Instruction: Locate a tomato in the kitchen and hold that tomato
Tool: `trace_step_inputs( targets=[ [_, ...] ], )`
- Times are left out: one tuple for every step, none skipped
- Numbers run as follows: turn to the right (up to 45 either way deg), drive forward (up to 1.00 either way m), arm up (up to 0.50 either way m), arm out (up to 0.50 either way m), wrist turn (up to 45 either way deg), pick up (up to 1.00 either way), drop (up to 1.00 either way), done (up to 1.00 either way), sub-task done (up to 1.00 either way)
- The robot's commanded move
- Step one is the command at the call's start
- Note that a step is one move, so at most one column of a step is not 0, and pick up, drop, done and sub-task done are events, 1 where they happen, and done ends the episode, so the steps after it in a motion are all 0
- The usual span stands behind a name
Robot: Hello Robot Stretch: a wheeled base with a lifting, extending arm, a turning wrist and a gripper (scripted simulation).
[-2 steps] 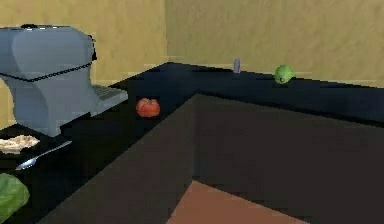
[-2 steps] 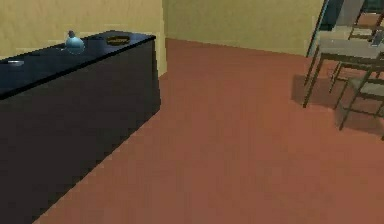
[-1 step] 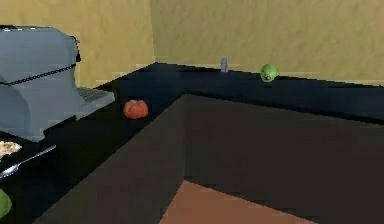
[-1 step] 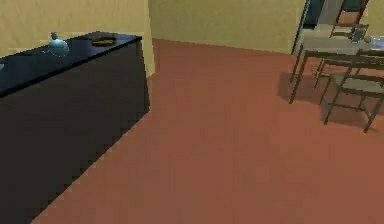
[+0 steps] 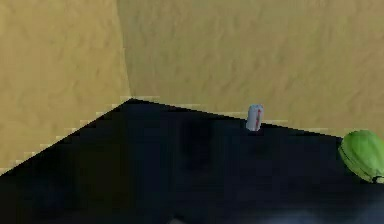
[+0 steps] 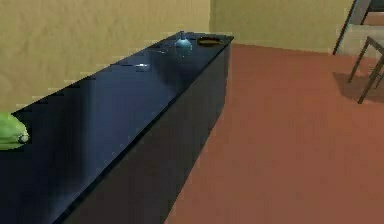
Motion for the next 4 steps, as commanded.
trace_step_inputs(
  targets=[
    [-45.0,0.00,0.00,0.00,0.0,0.00,0.00,0.00,0.00],
    [-45.0,0.00,0.00,0.00,0.0,0.00,0.00,0.00,0.00],
    [-45.0,0.00,0.00,0.00,0.0,0.00,0.00,0.00,0.00],
    [-27.0,0.00,0.00,0.00,0.0,0.00,0.00,0.00,0.00]
  ],
)
